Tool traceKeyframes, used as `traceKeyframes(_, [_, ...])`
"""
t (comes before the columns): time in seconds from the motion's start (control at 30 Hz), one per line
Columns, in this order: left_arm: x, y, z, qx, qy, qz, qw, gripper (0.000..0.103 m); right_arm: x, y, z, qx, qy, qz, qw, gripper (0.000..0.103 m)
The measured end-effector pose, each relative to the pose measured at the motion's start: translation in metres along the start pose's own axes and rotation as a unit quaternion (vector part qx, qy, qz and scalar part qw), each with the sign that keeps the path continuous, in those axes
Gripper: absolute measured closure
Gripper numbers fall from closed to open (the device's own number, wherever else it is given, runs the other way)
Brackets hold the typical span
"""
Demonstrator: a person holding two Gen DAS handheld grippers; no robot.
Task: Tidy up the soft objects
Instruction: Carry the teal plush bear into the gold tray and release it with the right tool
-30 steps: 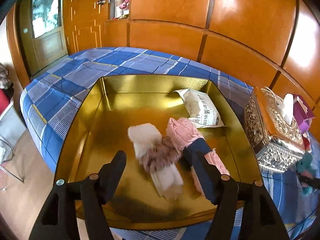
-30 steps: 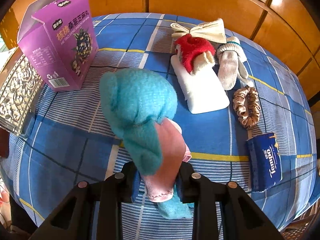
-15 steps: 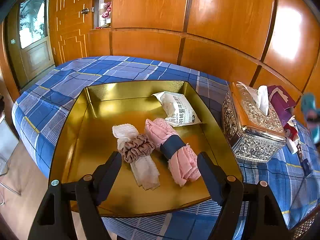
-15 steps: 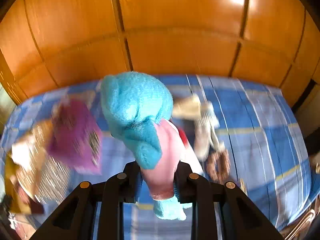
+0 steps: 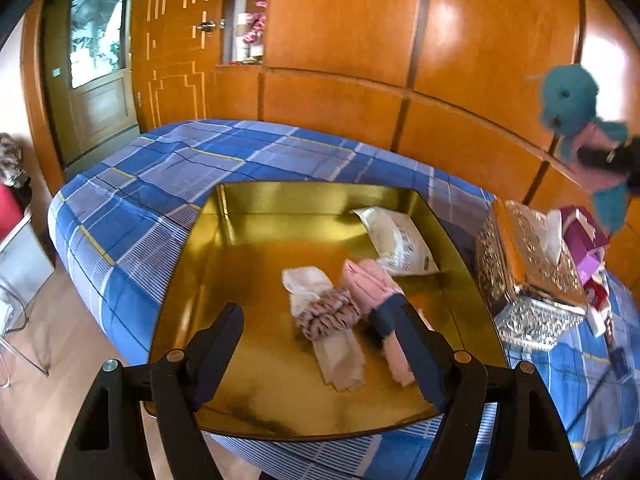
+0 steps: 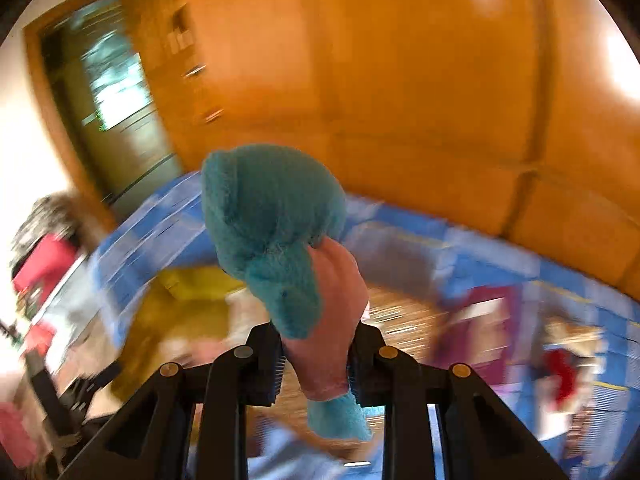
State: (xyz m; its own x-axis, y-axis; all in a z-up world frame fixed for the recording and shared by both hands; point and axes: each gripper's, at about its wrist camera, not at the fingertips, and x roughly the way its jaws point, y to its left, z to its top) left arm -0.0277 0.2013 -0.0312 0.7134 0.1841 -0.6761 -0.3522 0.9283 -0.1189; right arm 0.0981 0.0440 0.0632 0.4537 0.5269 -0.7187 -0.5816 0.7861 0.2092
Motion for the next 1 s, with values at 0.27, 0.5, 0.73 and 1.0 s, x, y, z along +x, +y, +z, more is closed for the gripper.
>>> traceKeyframes(0.27, [-0.001, 0.017, 0.004, -0.020, -0.010, 0.010, 0.9997, 0.025, 0.098, 0.054, -0.020, -0.017, 0.080, 0.018, 0.996, 0.072])
traceKeyframes(0.5, [0.003, 0.018, 0.001, -0.022, -0.004, 0.012, 0.9997, 0.023, 0.122, 0.061, -0.038, -0.021, 0.101, 0.005, 0.995, 0.054])
traceKeyframes(0.73, [0.002, 0.014, 0.001, -0.016, -0.004, 0.008, 0.9998, 0.022, 0.093, 0.063, -0.052, -0.051, 0.071, -0.016, 0.996, 0.054])
traceKeyframes(1.0, [-0.004, 0.004, 0.000, -0.003, -0.009, 0.004, 1.0000, 0.022, 0.050, 0.066, -0.071, -0.085, 0.012, -0.061, 0.994, 0.054])
